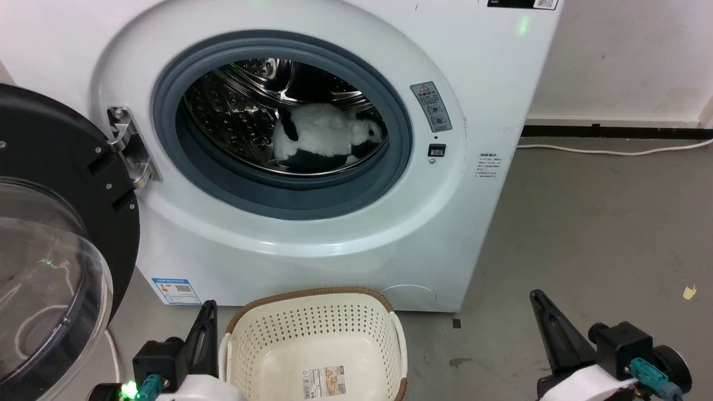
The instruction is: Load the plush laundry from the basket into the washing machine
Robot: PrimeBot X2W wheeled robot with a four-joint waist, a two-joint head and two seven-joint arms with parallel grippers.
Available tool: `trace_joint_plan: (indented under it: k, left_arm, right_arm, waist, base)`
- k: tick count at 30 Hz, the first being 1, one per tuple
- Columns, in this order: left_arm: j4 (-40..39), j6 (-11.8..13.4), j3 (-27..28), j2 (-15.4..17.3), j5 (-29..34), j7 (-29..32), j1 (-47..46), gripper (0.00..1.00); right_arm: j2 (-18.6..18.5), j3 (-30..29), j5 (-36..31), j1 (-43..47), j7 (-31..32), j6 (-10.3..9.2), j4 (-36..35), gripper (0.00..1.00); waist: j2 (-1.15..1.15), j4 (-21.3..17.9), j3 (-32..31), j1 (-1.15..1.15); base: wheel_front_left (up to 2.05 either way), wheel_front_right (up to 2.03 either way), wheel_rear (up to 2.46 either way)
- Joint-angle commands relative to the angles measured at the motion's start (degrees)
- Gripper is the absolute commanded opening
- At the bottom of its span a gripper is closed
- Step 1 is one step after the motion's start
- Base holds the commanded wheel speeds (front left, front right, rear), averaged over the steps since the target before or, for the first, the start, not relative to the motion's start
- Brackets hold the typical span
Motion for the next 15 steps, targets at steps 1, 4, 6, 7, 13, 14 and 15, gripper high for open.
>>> trace_joint_plan:
  k: [1, 4, 6, 7, 13, 14, 15]
  left_arm:
    - [-0.35, 0.32, -0.14, -0.03, 0.59, 0.28, -1.19, 0.0]
    - [-0.45, 0.38, -0.17, -0.04, 0.86, 0.63, -1.44, 0.0]
    - [-0.57, 0.47, -0.21, -0.04, 1.24, 1.1, -1.78, 0.0]
    - [-0.6, 0.49, -0.22, -0.04, 1.33, 1.21, -1.87, 0.0]
    - [-0.79, 0.63, -0.28, -0.05, 1.9, 1.92, -2.37, 0.0]
    - [-0.82, 0.65, -0.3, -0.05, 1.99, 2.04, -2.46, 0.0]
    - [-0.85, 0.67, -0.31, -0.05, 2.09, 2.15, -2.54, 0.0]
  right_arm:
    - [0.07, -0.2, -0.4, -1.09, 0.29, -0.04, -0.41, 0.0]
    - [0.08, -0.37, -0.53, -1.22, 0.64, -0.04, -0.49, 0.0]
    - [0.08, -0.6, -0.71, -1.39, 1.11, -0.04, -0.61, 0.0]
    - [0.08, -0.66, -0.75, -1.43, 1.23, -0.04, -0.64, 0.0]
    - [0.09, -1.0, -1.01, -1.7, 1.93, -0.04, -0.81, 0.0]
    - [0.09, -1.05, -1.06, -1.74, 2.05, -0.04, -0.84, 0.0]
    - [0.09, -1.11, -1.1, -1.78, 2.16, -0.04, -0.87, 0.0]
  waist:
    - [0.0, 0.02, 0.0, 0.0]
    - [0.0, 0.1, -0.01, 0.0]
    - [0.0, 0.2, -0.03, 0.0]
    - [0.0, 0.23, -0.03, 0.0]
    - [0.0, 0.38, -0.05, 0.0]
    - [0.0, 0.4, -0.05, 0.0]
    - [0.0, 0.43, -0.05, 0.0]
  base:
    - [0.0, 0.0, 0.0]
    - [0.0, 0.0, 0.0]
    - [0.0, 0.0, 0.0]
    - [0.0, 0.0, 0.0]
    - [0.0, 0.0, 0.0]
    - [0.0, 0.0, 0.0]
    - [0.0, 0.0, 0.0]
